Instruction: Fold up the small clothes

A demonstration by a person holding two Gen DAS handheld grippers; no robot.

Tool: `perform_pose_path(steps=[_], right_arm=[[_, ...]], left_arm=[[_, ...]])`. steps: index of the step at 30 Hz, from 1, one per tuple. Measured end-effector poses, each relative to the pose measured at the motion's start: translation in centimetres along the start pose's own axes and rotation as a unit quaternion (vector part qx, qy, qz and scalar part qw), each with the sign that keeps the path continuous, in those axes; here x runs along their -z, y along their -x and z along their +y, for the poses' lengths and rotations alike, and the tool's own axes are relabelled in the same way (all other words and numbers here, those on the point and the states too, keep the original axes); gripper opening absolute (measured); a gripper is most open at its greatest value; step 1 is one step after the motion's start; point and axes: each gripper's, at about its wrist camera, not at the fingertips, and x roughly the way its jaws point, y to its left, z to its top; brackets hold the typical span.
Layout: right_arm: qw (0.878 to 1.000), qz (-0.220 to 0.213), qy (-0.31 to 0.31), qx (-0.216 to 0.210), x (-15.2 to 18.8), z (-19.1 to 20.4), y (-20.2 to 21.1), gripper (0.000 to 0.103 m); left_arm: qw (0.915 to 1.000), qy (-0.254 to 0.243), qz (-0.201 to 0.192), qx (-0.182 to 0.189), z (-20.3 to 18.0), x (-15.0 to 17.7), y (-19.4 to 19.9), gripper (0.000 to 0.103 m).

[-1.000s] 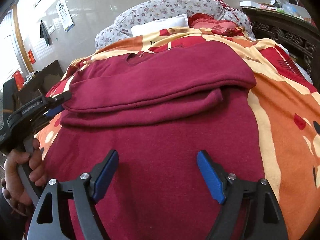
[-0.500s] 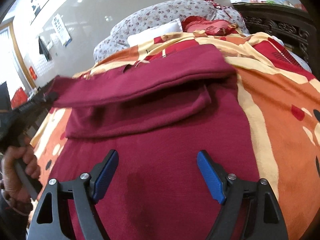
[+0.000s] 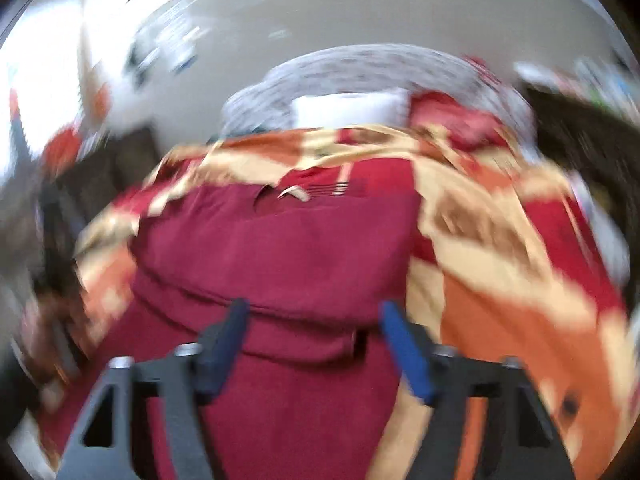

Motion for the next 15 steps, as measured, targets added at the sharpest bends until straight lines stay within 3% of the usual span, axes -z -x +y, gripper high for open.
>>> perform_pose_path(steps=[3,5,9,11,15], right_arm=[[1.0,0.024,0.015,0.001,-1.0,-0.6,-3.0,0.027],[0.999,0.038,0.015,0.017,-1.5,-1.3,-5.1,0.026],[0.99,0.119,0.009,0.078,0.2,-3.4,-8.2,0.017],[0.991,0.104,-0.046,0.069,2.2,-5.1,-7.0,0.017],[0.987,0.068,-0.144,0.015,5.0,-7.7,-5.3,0.017]], left_arm=[[0.9991,-0.036,-0.006,0.023,-2.2,-1.0,-0.1,0.056],[0.9975,-0.046,0.032,0.043,-3.3,-0.9,-2.2,0.047],[0.9932,-0.026,0.108,0.036,-3.1,1.0,-6.2,0.046],[0.9903,-0.026,0.132,0.034,-3.1,2.4,-7.7,0.046],[0.99,-0.013,0.133,0.044,-2.7,3.3,-7.5,0.055]])
